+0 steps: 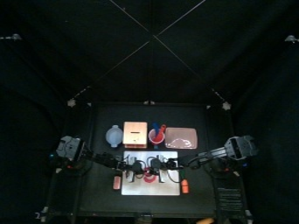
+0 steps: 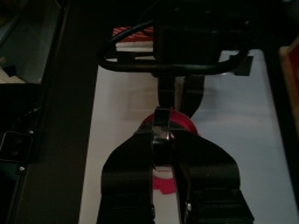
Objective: Get the cutter from the drawer then cut the dough then place the extra dough in the bowl
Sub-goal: Place the extra dough in the bowl
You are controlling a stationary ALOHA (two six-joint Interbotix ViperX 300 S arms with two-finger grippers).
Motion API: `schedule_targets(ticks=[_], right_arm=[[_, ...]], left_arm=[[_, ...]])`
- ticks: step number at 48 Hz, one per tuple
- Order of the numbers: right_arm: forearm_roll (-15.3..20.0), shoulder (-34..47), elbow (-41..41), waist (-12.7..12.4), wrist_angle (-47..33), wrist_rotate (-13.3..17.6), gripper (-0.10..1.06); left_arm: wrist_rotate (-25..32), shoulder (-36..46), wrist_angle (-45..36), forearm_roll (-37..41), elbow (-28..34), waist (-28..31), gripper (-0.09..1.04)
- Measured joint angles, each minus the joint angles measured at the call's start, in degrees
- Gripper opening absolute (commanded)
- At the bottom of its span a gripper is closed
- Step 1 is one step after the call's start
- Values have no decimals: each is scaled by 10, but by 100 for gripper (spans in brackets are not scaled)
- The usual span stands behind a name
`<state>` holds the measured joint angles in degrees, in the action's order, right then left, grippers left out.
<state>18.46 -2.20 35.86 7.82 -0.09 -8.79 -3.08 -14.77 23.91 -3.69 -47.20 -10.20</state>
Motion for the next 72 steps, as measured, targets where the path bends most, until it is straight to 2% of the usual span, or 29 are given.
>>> schedule_targets(ticks=[14,27,41,46,53,72], right_arm=[[-17,-77,62,-17,29,-2,36],[-62,-98,134,-20,38,-1,36],[-64,-94,165,-28,37,1,37],[-54,-88,171,-32,34,2,38],[-52,-83,171,-33,32,2,44],[-47,-83,172,-34,23,3,71]], left_arm=[[0,1,-4,-4,-1,0,48],[0,12,-24,-10,-2,0,48],[1,25,-27,-11,-4,10,48],[1,33,-28,-11,-4,13,48],[1,41,-28,-11,-5,15,48],[1,53,-28,-11,-5,18,48]])
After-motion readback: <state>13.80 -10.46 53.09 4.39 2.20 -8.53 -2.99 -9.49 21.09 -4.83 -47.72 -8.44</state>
